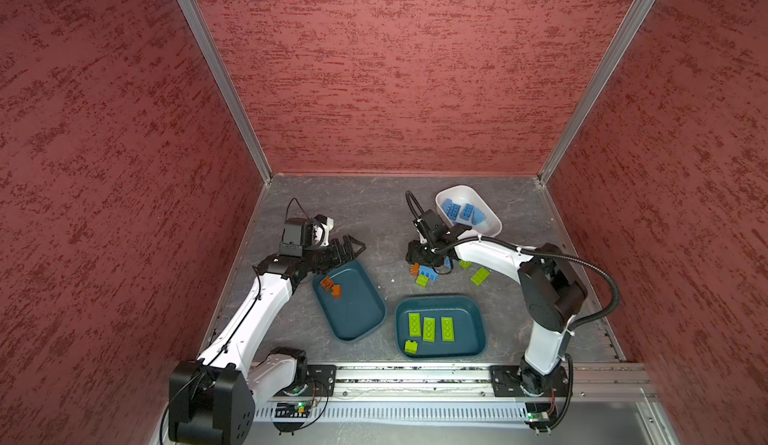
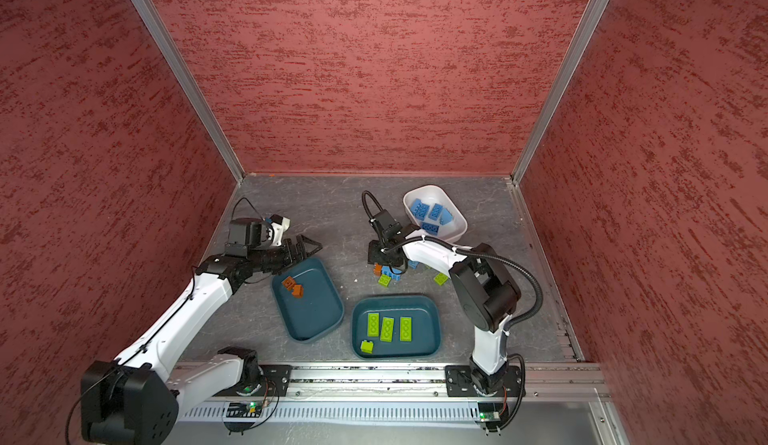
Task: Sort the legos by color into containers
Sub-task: 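Lower the right gripper onto an orange brick in the pile and grasp it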
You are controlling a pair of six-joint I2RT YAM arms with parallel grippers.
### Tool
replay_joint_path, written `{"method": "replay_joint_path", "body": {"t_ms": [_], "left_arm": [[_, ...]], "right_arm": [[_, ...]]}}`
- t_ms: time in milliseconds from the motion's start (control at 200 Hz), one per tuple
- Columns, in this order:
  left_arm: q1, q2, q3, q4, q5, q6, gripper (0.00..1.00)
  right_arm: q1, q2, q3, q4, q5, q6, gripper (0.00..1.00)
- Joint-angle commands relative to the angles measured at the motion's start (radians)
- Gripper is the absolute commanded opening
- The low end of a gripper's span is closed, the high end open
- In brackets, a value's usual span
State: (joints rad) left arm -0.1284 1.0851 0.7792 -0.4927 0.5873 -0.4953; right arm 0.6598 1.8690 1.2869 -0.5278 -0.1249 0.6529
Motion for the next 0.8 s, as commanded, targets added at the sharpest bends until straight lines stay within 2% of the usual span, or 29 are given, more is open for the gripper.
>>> {"method": "replay_joint_path", "body": {"t_ms": [0, 296, 596, 797], "left_arm": [[0.013, -0.023, -0.014, 0.031, 0.022, 0.017, 1.0], [0.023, -0.04, -0.026, 0.001, 0.032, 0.026, 1.0], [0.025, -0.045, -0.038, -0.001, 0.035, 0.026, 0.99], [0.027, -0.048, -0.045, -0.004, 0.035, 0.028, 0.99]], "right_arm": [[0.003, 0.027, 0.037, -0.023, 0.021, -0.015, 0.58], [0.026, 0.068, 0.057, -0.017, -0.025, -0.03, 0.53], [0.052, 0.1, 0.101, -0.052, -0.019, -0.07, 0.48], [0.075, 0.119, 0.116, -0.113, 0.055, -0.098, 0.46]]}}
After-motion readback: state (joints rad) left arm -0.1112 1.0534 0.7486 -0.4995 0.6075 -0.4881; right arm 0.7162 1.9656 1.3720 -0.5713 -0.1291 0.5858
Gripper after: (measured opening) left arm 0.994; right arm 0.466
